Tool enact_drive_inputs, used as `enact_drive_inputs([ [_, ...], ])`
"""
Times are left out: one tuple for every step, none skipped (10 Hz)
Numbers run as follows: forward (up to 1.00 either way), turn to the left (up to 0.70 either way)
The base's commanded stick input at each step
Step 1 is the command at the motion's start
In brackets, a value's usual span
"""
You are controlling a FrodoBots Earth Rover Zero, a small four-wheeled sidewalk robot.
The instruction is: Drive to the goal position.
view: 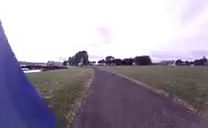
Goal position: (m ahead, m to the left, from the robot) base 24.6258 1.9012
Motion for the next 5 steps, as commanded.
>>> enact_drive_inputs([
  [0.7, 0.0],
  [0.7, 0.0],
  [0.7, 0.0],
  [0.7, 0.0],
  [0.7, 0.0],
])
